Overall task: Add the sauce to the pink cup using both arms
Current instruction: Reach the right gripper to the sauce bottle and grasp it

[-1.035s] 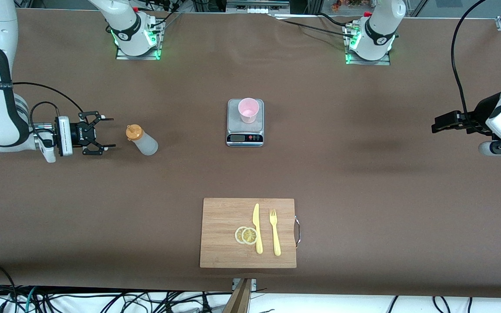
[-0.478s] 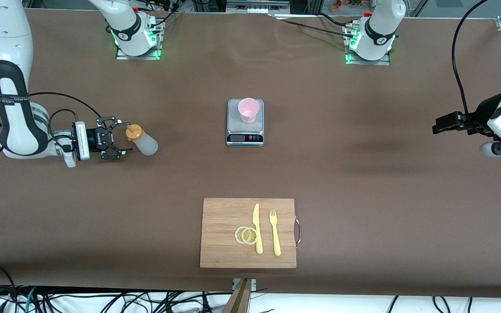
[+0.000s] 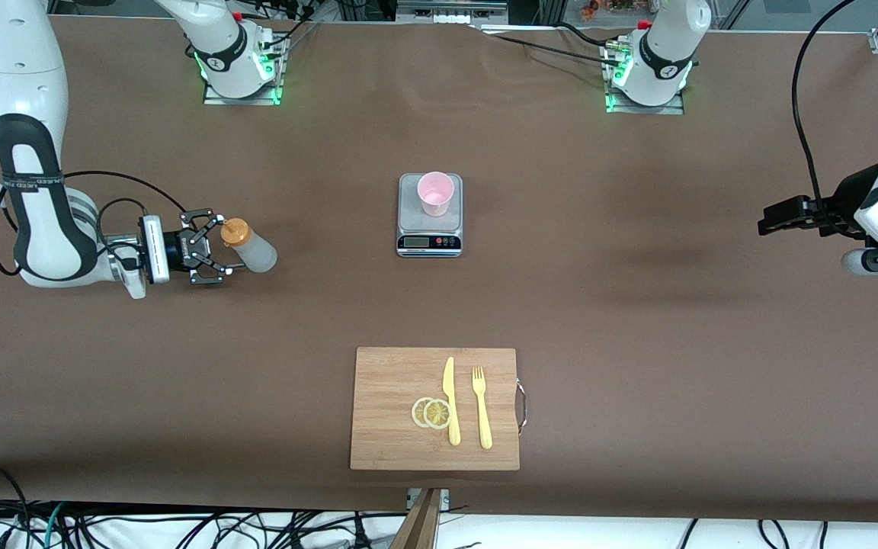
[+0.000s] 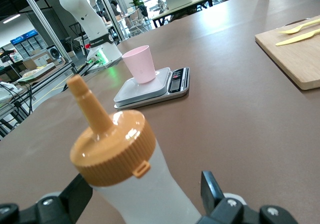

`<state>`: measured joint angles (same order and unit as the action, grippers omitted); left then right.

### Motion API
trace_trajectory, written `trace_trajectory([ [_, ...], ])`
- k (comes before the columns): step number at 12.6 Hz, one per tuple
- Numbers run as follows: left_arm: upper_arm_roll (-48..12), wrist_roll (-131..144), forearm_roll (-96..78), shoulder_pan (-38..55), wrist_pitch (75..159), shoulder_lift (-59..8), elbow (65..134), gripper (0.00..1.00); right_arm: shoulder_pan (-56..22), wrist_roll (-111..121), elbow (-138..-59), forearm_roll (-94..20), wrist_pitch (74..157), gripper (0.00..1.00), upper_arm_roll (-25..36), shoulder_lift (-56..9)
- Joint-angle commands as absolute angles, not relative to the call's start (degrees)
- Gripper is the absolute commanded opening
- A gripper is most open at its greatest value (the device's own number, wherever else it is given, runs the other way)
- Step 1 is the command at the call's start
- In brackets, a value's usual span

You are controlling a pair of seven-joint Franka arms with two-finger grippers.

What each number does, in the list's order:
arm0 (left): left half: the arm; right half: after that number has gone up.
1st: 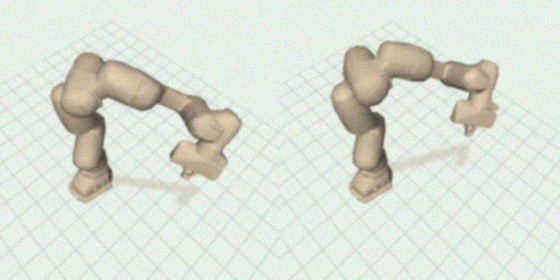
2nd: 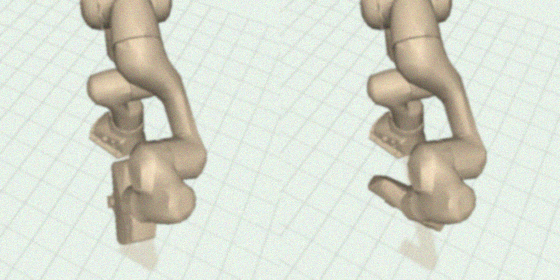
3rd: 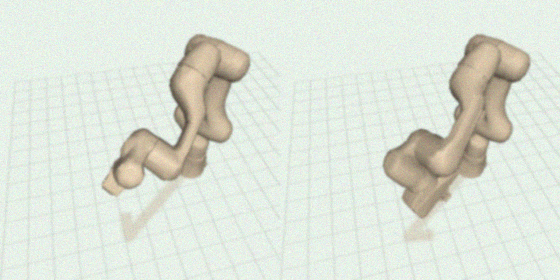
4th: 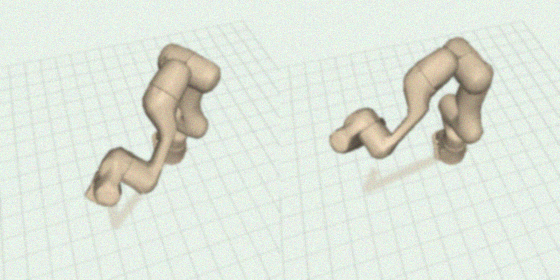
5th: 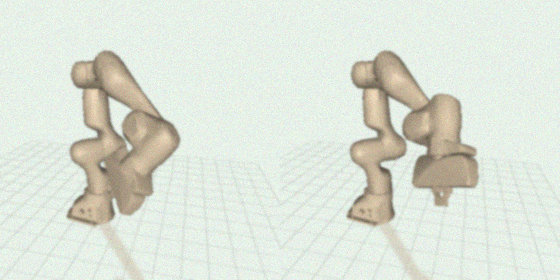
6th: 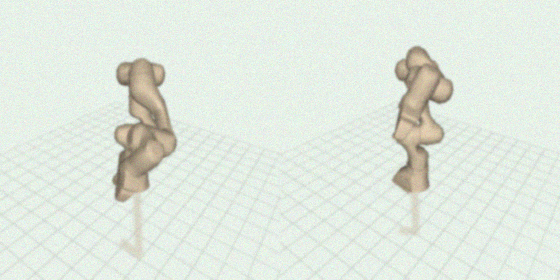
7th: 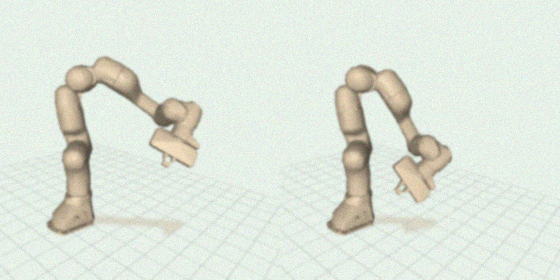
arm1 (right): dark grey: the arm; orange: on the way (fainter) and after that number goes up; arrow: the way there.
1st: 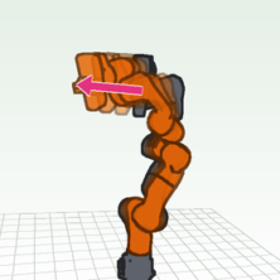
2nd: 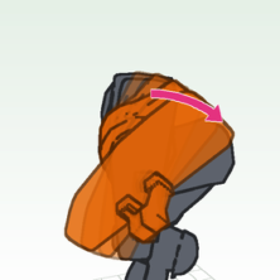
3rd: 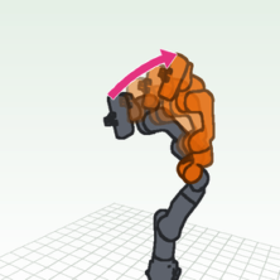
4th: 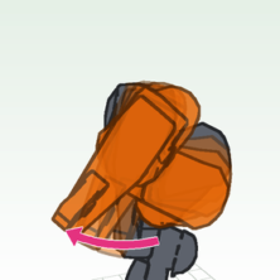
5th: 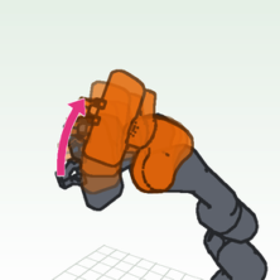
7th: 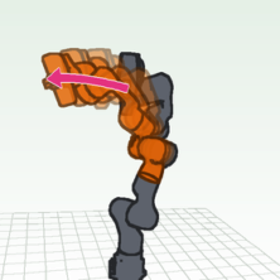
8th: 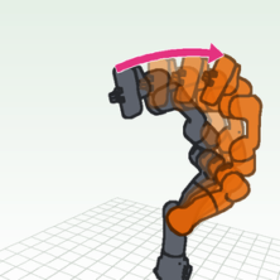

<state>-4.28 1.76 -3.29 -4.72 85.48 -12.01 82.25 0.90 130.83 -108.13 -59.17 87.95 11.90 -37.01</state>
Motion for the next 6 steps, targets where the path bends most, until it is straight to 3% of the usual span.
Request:
trace_trajectory([
  [1, -4.48, 0.70, -1.85, -4.92, 84.29, -13.01, 80.16, 1.00, 1.14, 133.42, -106.96, -60.73, 87.10, 0.34, 11.78, -38.76],
  [2, -4.40, 0.70, -1.85, -4.92, 84.29, -13.01, 80.16, 1.00, 1.14, 133.33, -106.79, -60.73, 87.01, 0.22, 11.78, -38.85],
  [6, -4.48, 0.62, -1.85, -4.92, 84.37, -13.10, 80.16, 1.00, 0.44, 130.80, -105.57, -60.56, 86.40, 0.13, 11.87, -38.32],
])
